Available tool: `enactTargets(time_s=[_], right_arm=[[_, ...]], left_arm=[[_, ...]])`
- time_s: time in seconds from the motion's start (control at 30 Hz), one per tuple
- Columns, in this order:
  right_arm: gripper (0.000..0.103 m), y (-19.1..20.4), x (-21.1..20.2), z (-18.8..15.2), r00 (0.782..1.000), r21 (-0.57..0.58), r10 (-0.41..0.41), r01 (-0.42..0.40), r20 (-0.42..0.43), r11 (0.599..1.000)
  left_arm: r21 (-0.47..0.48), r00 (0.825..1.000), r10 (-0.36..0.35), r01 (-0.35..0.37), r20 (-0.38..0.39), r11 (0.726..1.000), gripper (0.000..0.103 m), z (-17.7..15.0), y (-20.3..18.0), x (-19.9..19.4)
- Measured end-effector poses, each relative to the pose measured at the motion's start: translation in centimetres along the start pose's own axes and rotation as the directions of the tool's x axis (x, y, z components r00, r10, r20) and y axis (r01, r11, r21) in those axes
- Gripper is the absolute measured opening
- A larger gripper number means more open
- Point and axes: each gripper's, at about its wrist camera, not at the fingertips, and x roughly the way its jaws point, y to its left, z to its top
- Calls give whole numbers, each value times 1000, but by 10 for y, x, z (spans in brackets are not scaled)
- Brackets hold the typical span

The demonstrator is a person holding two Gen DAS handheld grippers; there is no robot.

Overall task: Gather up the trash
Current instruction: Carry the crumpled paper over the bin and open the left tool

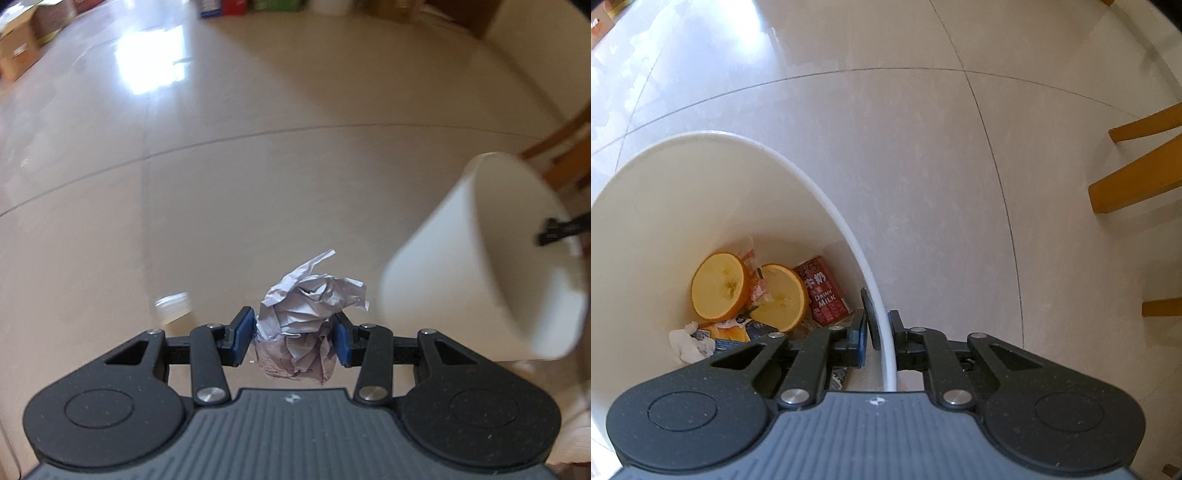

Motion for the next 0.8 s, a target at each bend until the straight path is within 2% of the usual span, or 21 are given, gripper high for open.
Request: enactTargets(time_s=[0.23, 0.53, 0.57, 0.6, 0.67, 0.8], right_arm=[[13, -3, -1, -1, 1000, 9, 16, -16, -5, 1000], [12, -4, -2, 1, 1000, 17, 24, -23, -8, 1000], [12, -4, -2, 1, 1000, 14, 22, -22, -8, 1000], [12, -4, -1, 0, 1000, 14, 22, -22, -8, 1000], [12, -4, -1, 0, 1000, 16, 25, -25, -9, 1000], [12, -4, -2, 0, 1000, 10, 27, -26, -7, 1000]], left_arm=[[119, 994, -110, 107, 24, 987, 44, 24, -63, -27], [259, 977, -215, 204, 16, 944, 46, 39, -135, -21], [269, 976, -215, 203, 15, 941, 50, 40, -141, -19], [275, 976, -216, 204, 14, 940, 63, 40, -147, -16], [288, 977, -212, 198, 18, 937, 76, 41, -156, -16], [292, 979, -201, 182, 38, 939, 90, 43, -154, -19]])
